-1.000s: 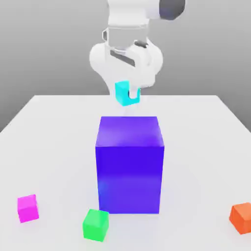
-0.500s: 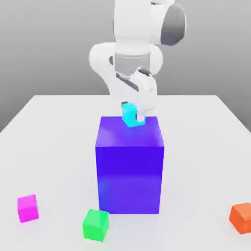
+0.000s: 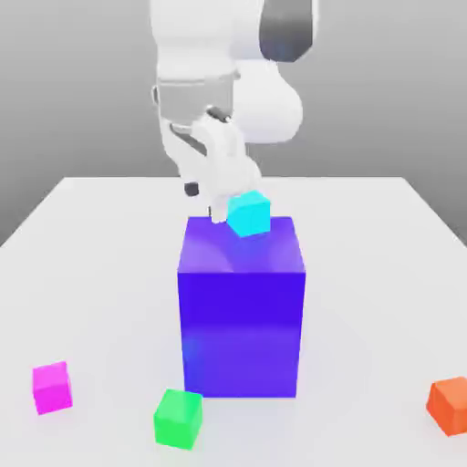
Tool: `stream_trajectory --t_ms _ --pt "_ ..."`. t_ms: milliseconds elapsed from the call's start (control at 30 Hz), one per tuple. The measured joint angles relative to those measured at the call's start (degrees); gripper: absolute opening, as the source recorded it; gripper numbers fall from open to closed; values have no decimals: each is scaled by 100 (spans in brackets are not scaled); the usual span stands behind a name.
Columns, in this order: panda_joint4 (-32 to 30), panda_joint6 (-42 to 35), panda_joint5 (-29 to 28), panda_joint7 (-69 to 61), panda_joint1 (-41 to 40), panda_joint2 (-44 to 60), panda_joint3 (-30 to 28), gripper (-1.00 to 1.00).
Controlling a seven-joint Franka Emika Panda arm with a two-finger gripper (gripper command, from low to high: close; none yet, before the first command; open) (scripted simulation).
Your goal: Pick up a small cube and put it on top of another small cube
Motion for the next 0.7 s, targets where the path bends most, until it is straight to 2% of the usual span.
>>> stream_trajectory --t_ms 700 --pt "1332 2996 -698 -1337 -1269 4353 -958 100"
